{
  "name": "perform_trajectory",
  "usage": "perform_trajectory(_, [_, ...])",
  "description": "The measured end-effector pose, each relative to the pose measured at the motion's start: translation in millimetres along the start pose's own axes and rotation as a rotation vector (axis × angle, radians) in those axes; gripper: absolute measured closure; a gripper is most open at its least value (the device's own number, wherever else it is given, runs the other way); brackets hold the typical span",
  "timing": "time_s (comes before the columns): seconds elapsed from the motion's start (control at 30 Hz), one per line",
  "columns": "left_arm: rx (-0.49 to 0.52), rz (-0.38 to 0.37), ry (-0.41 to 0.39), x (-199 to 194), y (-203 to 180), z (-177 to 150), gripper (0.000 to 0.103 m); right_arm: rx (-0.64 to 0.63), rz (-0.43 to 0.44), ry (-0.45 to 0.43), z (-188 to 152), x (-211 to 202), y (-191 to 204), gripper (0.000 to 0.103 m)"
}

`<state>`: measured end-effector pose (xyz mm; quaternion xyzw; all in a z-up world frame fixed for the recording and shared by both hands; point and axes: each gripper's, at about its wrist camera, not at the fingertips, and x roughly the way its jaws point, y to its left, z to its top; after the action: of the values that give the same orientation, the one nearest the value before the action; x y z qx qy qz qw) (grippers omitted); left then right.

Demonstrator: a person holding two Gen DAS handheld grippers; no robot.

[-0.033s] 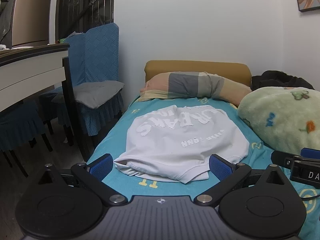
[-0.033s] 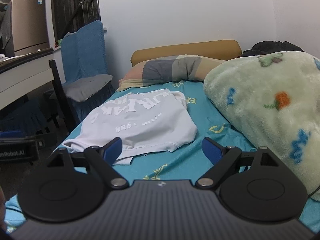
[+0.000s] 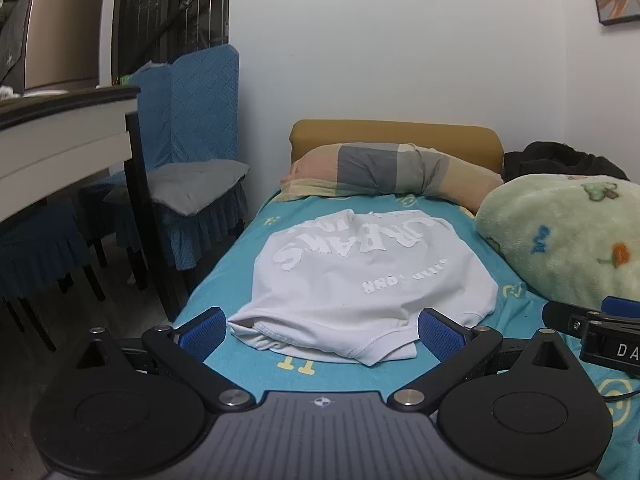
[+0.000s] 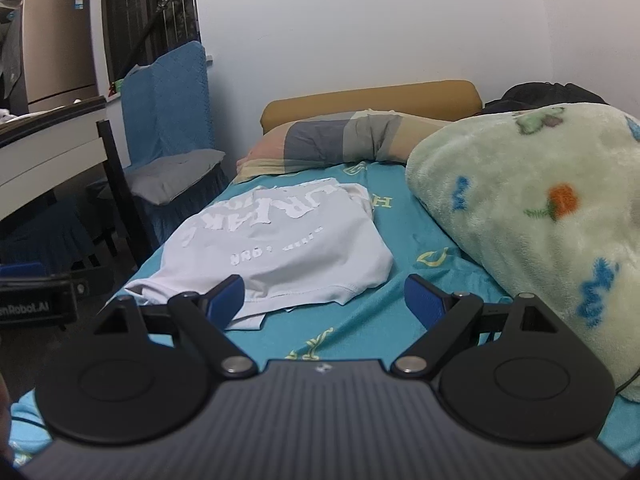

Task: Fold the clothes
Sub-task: 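Move both grippers toward the folded white T-shirt on the bed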

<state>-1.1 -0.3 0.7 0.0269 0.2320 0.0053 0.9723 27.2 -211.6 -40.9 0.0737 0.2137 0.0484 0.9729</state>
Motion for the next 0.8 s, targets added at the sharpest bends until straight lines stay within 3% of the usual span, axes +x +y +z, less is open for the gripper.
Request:
perform_trajectory(0.3, [-0.01,-0.01,0.007,-7.7,0.0,-0.7,0.0,-0.038,-0.004,-0.031,3.4,-13.6,3.3,0.015])
perform_trajectory(0.8, [0.015,0.011,0.03,1.1,-9.9,-9.8,0.0,0.013,0.001,-0.028,8.1,-14.8,-2.6,0.015])
